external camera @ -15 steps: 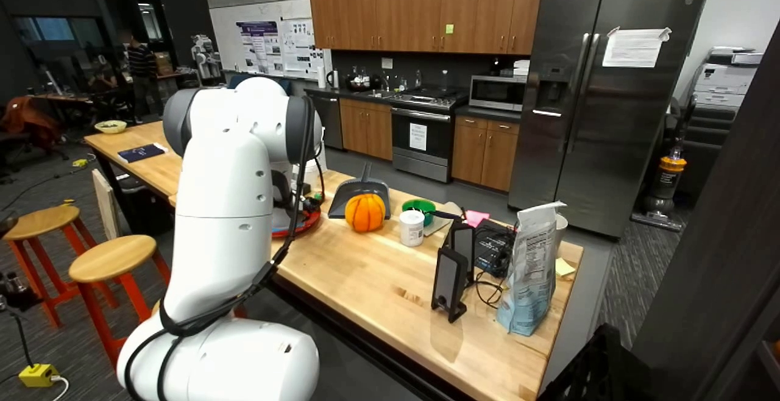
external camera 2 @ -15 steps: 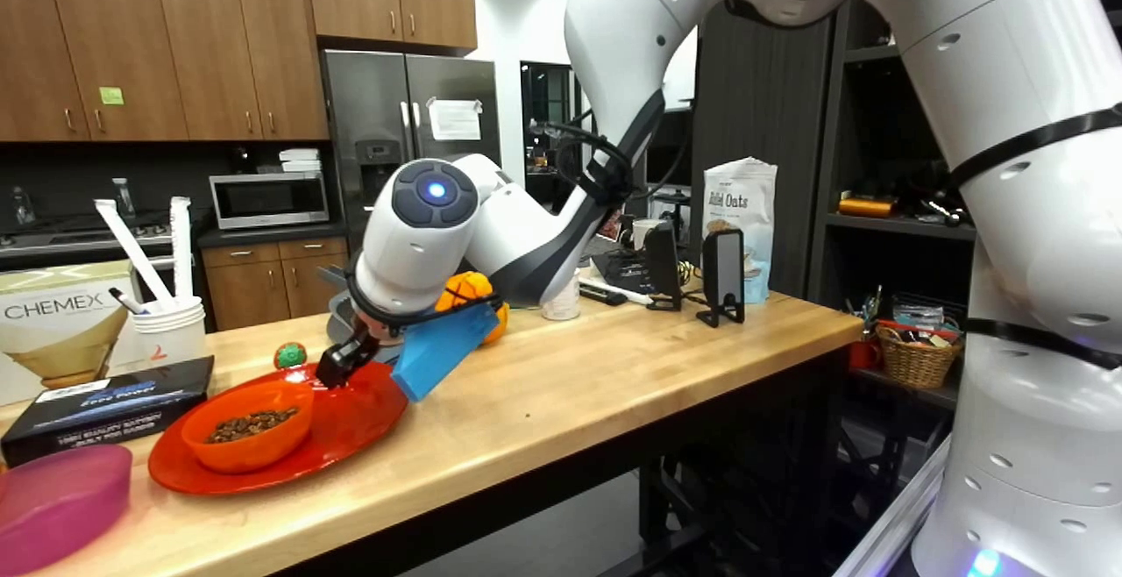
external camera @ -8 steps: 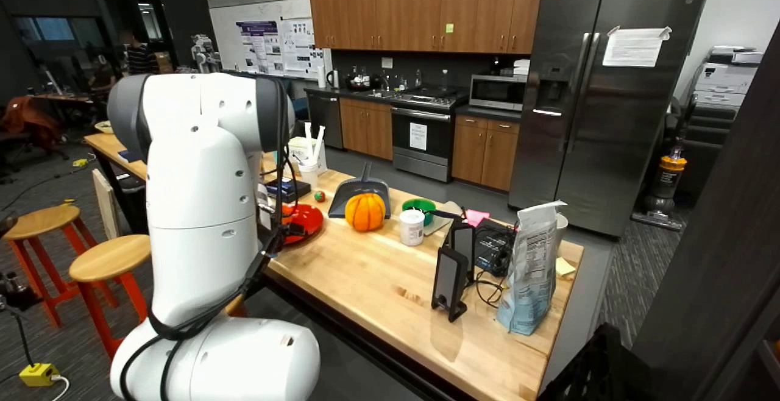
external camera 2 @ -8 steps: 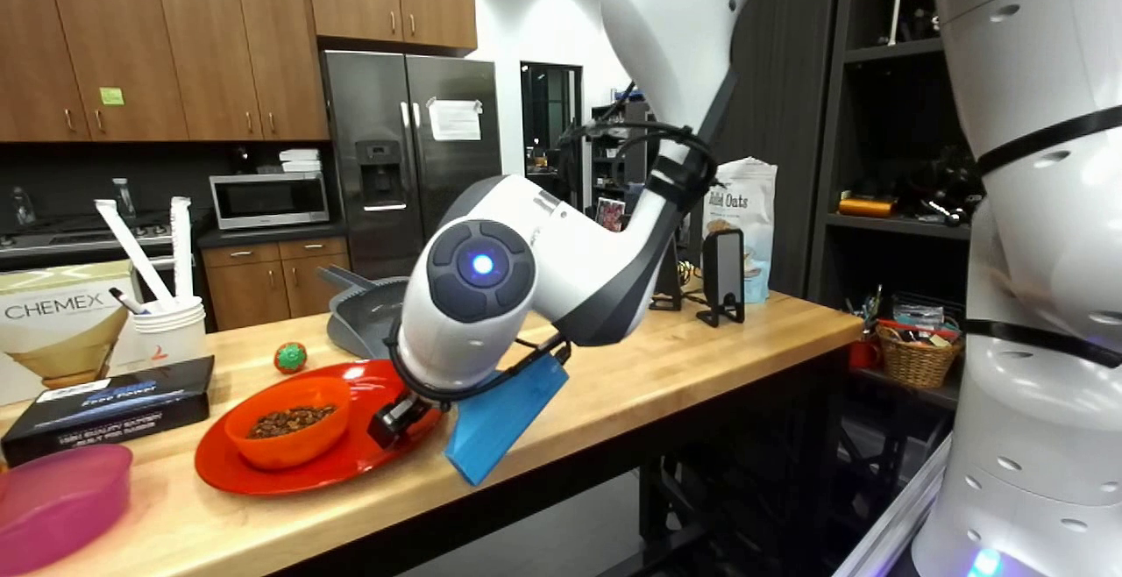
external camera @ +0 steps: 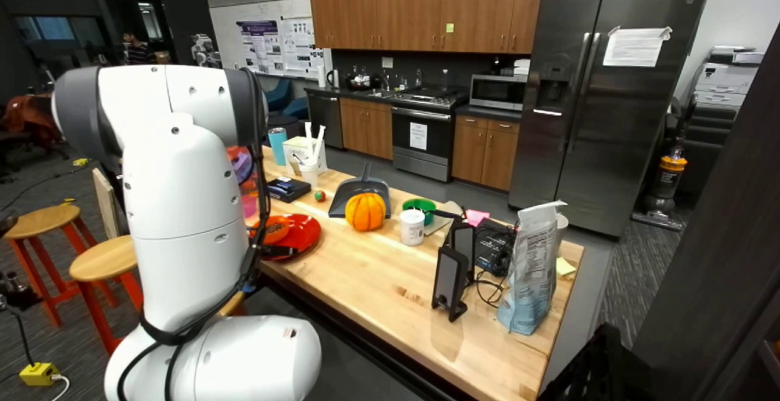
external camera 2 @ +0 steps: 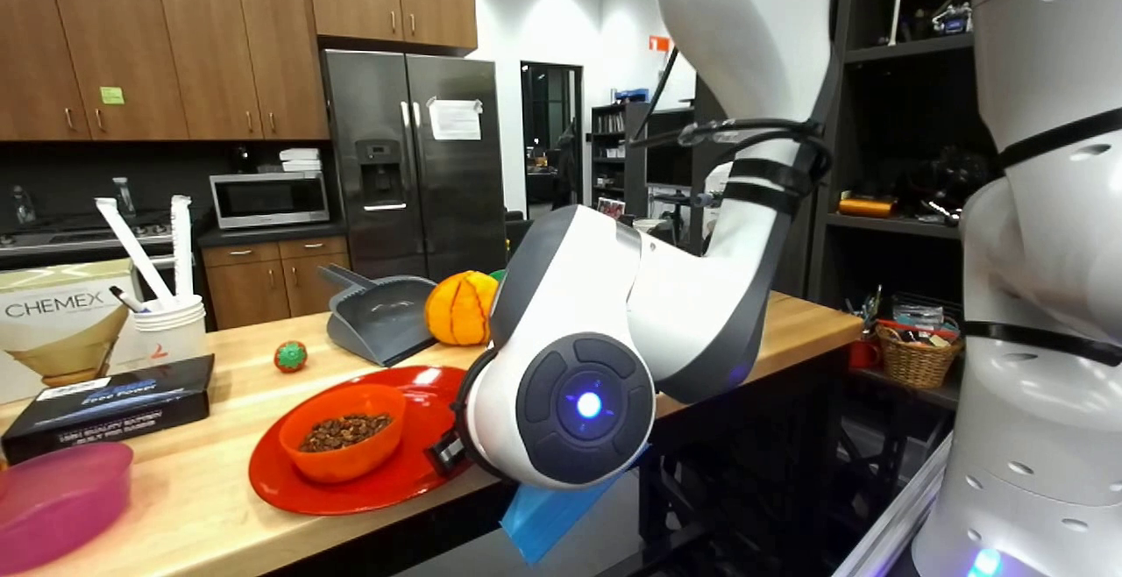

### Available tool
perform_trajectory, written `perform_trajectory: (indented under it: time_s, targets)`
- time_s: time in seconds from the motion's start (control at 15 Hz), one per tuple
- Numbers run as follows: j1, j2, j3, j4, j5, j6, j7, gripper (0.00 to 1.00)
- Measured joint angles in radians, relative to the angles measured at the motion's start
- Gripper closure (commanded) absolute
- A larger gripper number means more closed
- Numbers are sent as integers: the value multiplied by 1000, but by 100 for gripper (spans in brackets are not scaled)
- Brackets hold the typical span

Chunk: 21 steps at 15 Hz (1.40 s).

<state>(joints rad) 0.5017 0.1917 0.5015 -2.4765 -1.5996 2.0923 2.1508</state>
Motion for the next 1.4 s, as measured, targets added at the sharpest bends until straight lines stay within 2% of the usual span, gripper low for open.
perform_trajectory:
  time_s: [1.07,1.4]
  targets:
    - [-2,2,-2,2,-1,-2,-2,0]
    - [-1,4,0,2,-47,-38,2,0]
